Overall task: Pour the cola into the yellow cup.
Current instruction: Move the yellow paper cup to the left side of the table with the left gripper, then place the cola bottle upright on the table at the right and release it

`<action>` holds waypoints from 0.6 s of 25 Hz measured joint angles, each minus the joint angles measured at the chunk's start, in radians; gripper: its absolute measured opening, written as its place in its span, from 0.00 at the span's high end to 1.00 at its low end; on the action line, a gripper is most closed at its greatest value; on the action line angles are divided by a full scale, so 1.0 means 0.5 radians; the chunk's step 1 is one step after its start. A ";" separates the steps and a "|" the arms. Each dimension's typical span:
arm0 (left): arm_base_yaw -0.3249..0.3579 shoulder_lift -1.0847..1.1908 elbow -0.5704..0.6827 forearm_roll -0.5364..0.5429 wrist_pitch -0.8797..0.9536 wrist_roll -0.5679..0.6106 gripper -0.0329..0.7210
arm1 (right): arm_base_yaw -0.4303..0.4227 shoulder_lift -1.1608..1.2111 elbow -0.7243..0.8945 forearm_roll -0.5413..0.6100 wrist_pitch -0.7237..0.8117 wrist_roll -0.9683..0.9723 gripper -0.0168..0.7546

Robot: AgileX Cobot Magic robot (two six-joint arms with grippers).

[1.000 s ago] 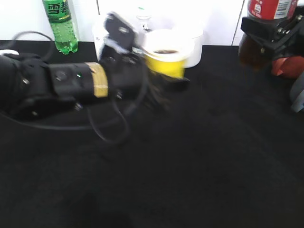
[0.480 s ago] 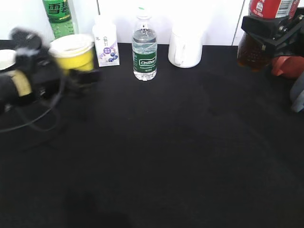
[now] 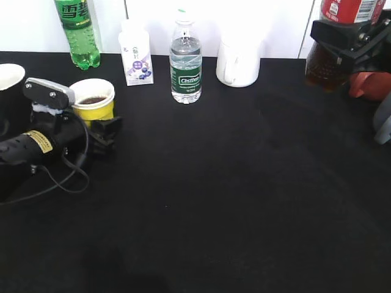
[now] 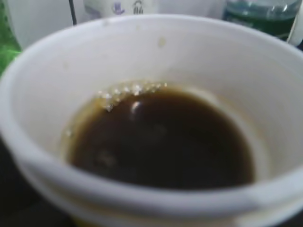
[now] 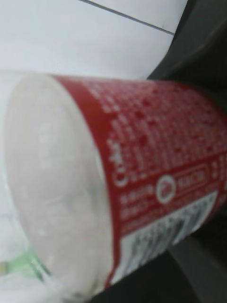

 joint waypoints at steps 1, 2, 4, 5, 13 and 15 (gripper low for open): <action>0.000 0.015 -0.004 -0.002 -0.024 0.000 0.37 | 0.000 0.000 0.000 0.000 0.000 0.000 0.36; 0.000 0.018 -0.004 -0.002 -0.030 0.000 0.37 | 0.000 0.000 0.000 0.000 0.000 0.000 0.36; 0.000 0.020 -0.004 -0.003 -0.032 0.000 0.37 | 0.000 0.000 0.000 0.000 0.000 0.000 0.36; 0.000 0.020 -0.004 -0.003 -0.030 0.000 0.34 | 0.000 0.000 0.000 0.001 0.000 0.000 0.36; 0.000 -0.244 0.396 -0.105 -0.032 0.012 0.18 | 0.000 0.010 0.000 0.032 -0.002 0.000 0.36; 0.000 -0.417 0.531 -0.111 -0.016 0.012 0.18 | 0.000 0.117 0.000 0.038 -0.010 0.000 0.36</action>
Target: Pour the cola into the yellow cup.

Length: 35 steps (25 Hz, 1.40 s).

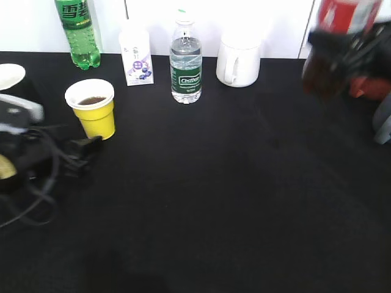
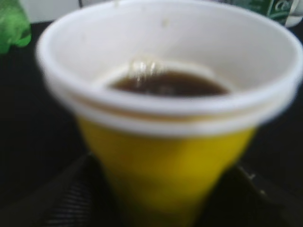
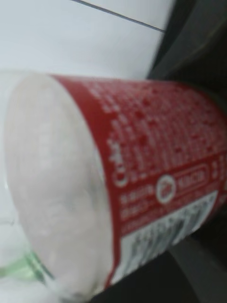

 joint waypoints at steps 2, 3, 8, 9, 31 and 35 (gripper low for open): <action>0.000 -0.212 0.126 0.003 0.004 0.000 0.18 | 0.000 0.186 0.000 0.004 -0.105 0.000 0.36; 0.000 -0.315 0.166 0.024 0.009 0.000 0.18 | 0.000 0.288 0.000 0.012 -0.184 0.000 0.36; -0.002 -0.865 0.190 0.222 0.256 -0.055 0.18 | 0.000 0.745 0.000 0.109 -0.530 -0.061 0.36; -0.002 -0.957 0.190 0.248 0.318 -0.060 0.18 | 0.000 0.775 0.000 0.123 -0.570 -0.075 0.36; -0.361 -1.502 -0.417 0.256 2.537 -0.667 0.26 | 0.015 -0.551 0.358 -0.051 1.176 0.089 0.14; -0.498 -1.782 -0.653 0.054 3.114 -0.671 0.27 | 0.354 -0.876 0.152 0.315 2.185 0.126 0.22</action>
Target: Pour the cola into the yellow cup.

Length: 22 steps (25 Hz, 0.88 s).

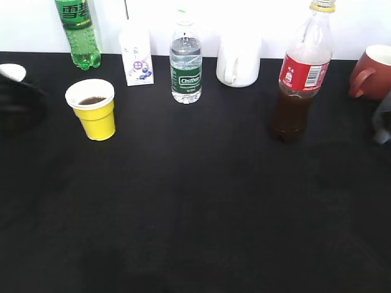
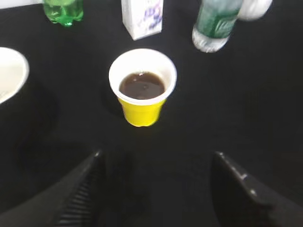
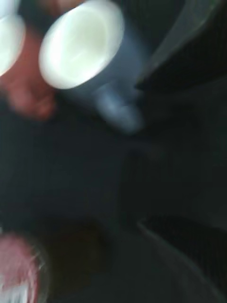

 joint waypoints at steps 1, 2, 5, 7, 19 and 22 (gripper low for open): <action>0.000 -0.102 0.000 -0.012 0.140 0.000 0.27 | 0.074 -0.079 -0.053 0.111 0.124 -0.052 0.23; 0.000 -0.213 0.000 -0.023 0.269 0.017 0.27 | 0.140 -0.201 -0.107 0.224 0.214 -0.155 0.23; 0.000 -0.638 0.000 -0.087 0.582 0.327 0.27 | 0.286 -0.654 -0.146 0.617 0.449 -0.468 0.23; 0.000 -0.915 0.000 -0.164 0.776 0.464 0.27 | 0.303 -1.167 -0.150 0.869 0.852 -0.703 0.23; -0.006 -1.773 0.390 -0.259 1.063 0.606 0.27 | 0.303 -2.112 0.088 0.761 1.601 -0.723 0.23; -0.009 -1.773 0.392 -0.259 1.061 0.606 0.28 | 0.303 -2.112 0.101 0.759 1.565 -0.712 0.23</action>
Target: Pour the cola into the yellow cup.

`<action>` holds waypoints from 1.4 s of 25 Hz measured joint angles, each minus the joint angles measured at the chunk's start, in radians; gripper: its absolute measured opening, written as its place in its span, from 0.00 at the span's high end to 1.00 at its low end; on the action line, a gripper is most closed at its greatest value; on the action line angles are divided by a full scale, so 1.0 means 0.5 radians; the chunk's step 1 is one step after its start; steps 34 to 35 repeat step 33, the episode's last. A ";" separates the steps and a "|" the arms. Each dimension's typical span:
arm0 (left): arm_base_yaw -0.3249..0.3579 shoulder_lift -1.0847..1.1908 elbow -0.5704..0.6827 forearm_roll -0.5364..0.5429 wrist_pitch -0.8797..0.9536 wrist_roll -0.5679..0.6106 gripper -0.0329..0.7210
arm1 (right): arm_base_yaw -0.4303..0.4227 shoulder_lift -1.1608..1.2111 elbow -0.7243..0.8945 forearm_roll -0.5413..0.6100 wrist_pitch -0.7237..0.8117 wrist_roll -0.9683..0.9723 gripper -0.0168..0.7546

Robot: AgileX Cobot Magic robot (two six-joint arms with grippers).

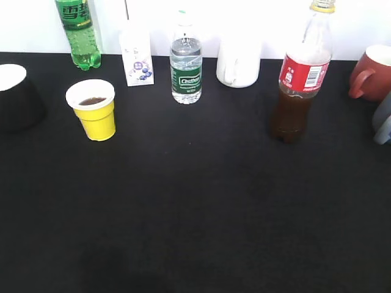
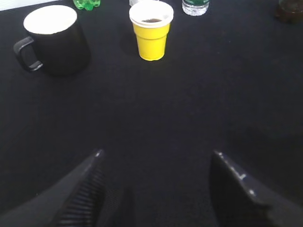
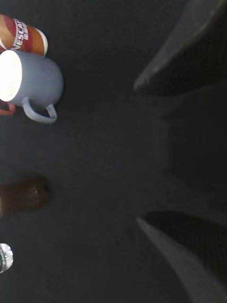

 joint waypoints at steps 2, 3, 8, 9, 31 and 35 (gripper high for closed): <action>-0.002 0.000 0.000 0.000 -0.003 0.000 0.28 | 0.000 0.000 0.000 0.014 -0.004 0.002 0.23; -0.002 0.000 0.000 0.000 -0.005 0.000 0.28 | 0.000 0.000 0.000 0.016 -0.006 0.002 0.23; 0.058 0.000 0.000 0.000 -0.007 0.000 0.31 | 0.000 -0.002 0.000 0.022 -0.006 0.002 0.23; 0.145 0.000 0.000 0.002 -0.009 0.000 0.32 | -0.026 -0.002 0.000 0.024 -0.006 0.002 0.23; 0.977 -0.105 0.001 0.002 -0.013 0.000 0.35 | -0.783 -0.002 0.002 0.029 -0.014 0.006 0.23; 0.977 -0.105 0.001 0.002 -0.013 0.000 0.35 | -0.783 -0.002 0.002 0.029 -0.014 0.006 0.23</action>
